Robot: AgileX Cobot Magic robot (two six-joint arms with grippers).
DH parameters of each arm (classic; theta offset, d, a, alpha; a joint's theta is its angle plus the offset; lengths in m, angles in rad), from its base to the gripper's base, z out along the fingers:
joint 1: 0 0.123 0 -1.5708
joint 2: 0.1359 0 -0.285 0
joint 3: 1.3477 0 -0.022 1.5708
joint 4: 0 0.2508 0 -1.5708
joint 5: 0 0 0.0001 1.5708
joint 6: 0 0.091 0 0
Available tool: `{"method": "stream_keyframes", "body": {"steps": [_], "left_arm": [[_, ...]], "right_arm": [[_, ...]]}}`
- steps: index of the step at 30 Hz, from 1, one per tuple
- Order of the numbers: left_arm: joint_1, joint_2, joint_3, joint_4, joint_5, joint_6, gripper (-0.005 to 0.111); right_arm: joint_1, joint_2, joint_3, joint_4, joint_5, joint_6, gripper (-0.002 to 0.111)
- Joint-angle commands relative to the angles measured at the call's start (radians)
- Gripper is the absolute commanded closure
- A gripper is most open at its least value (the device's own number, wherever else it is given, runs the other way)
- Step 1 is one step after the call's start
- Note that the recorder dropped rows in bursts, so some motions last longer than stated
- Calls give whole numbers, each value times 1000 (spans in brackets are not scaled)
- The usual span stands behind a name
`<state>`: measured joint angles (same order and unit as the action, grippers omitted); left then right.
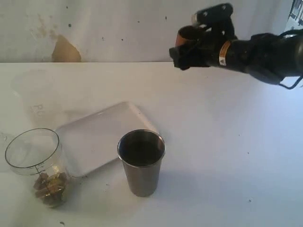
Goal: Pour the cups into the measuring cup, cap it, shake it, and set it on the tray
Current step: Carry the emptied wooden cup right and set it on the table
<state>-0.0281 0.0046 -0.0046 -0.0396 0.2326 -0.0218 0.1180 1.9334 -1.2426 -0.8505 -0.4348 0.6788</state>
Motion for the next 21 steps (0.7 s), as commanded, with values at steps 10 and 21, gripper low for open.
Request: {"method": "stream_keyframes", "body": {"steps": [10,21], "left_arm": [[-5,-5,5,-5,0,1,107],[-5,-5,5,-5,0,1,107]], "right_arm": [[-5,263,-63,4,-185,-182,103],[15,293,-63,43,-239,-178,40]]}}
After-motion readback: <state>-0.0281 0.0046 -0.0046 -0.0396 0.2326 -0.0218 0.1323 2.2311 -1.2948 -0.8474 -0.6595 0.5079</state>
